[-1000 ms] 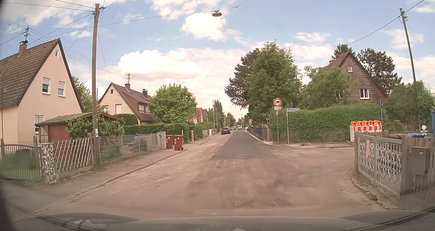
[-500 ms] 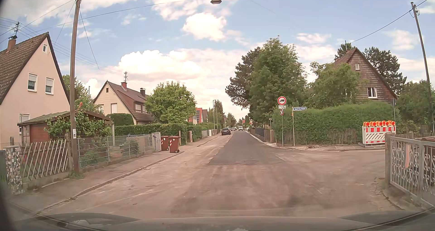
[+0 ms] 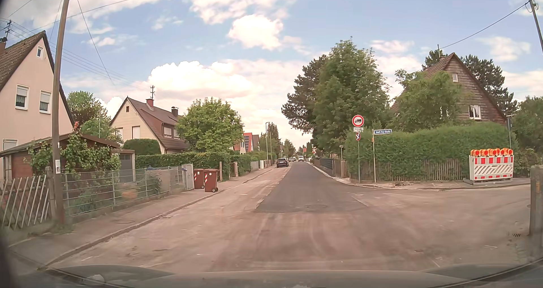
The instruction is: Follow the waypoints while adhering to traffic rules and regulations
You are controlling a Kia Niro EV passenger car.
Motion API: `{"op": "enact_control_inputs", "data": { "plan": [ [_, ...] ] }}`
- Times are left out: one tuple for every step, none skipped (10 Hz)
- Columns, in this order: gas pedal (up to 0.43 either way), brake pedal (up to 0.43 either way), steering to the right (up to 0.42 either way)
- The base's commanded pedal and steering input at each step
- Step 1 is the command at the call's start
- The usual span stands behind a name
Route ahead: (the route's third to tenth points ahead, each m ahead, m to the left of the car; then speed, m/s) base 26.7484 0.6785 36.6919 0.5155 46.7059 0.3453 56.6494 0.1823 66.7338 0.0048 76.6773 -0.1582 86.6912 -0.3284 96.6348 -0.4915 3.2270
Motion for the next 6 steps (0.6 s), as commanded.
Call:
{"op": "enact_control_inputs", "data": {
  "plan": [
    [0.000, 0.159, -0.002],
    [0.000, 0.152, 0.003],
    [0.000, 0.159, 0.009],
    [0.000, 0.146, 0.011],
    [0.000, 0.122, 0.011],
    [0.000, 0.116, 0.012]
  ]
}}
